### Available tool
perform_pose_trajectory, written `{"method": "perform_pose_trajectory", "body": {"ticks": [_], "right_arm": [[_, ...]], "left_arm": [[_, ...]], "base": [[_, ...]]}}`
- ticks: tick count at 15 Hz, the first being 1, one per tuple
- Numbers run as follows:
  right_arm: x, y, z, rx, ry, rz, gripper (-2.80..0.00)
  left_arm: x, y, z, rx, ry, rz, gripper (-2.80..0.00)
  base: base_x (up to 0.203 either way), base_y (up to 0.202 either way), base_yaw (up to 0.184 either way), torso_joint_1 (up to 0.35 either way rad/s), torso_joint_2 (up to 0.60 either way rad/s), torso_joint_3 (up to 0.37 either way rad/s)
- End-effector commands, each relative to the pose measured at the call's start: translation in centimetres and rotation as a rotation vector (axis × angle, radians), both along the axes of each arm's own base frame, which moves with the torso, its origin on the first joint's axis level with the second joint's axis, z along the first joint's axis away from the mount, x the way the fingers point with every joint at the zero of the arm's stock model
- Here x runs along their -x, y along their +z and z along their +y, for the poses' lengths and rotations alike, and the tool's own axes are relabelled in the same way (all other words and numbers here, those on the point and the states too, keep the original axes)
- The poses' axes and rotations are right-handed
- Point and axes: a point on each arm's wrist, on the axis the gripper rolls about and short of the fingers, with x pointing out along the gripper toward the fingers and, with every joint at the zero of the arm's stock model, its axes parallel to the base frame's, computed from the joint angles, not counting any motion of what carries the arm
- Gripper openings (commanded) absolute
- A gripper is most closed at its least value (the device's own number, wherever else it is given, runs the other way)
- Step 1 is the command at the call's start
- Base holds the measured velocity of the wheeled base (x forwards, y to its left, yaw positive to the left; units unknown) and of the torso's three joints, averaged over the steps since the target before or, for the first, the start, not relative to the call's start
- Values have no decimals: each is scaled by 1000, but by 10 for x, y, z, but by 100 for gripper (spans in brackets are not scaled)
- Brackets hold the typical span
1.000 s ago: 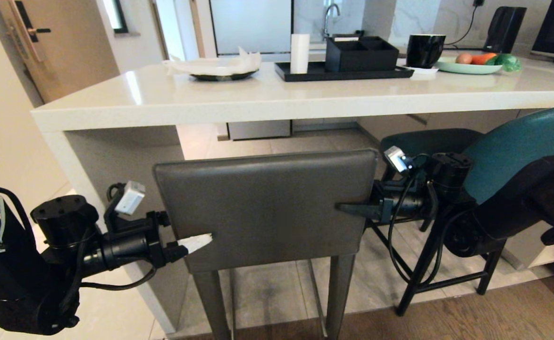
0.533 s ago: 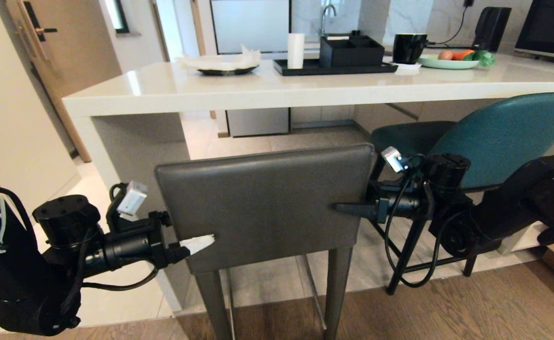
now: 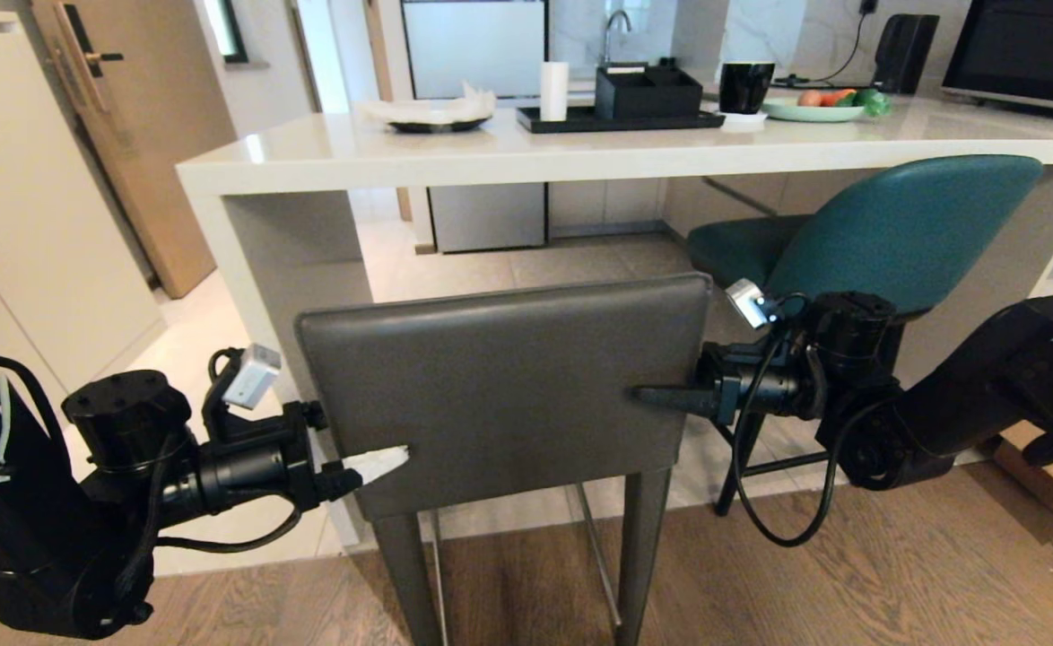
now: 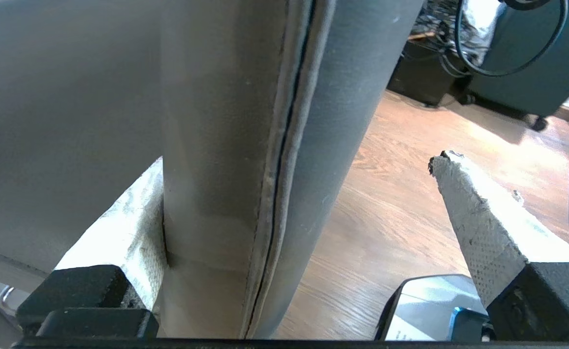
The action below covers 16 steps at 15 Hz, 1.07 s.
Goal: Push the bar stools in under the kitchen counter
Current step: Pull the gray chair out from under the dining table
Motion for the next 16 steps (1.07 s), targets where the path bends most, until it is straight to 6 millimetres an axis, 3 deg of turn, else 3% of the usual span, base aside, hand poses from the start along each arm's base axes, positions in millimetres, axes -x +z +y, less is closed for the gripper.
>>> {"method": "perform_pose_trajectory", "body": {"ticks": [1, 12, 16], "right_arm": [[1, 3, 0, -3, 7, -11, 0], [7, 6, -2, -3, 6, -14, 0], [11, 8, -3, -2, 7, -11, 0]], "left_arm": [[2, 2, 0, 1, -7, -9, 0], [3, 4, 0, 2, -7, -18, 0], [2, 6, 1, 3, -2, -27, 0]], "base": [[-194, 0, -2, 7, 5, 2], [-194, 0, -1, 2, 3, 2], [-31, 0, 0, -3, 1, 0]]}}
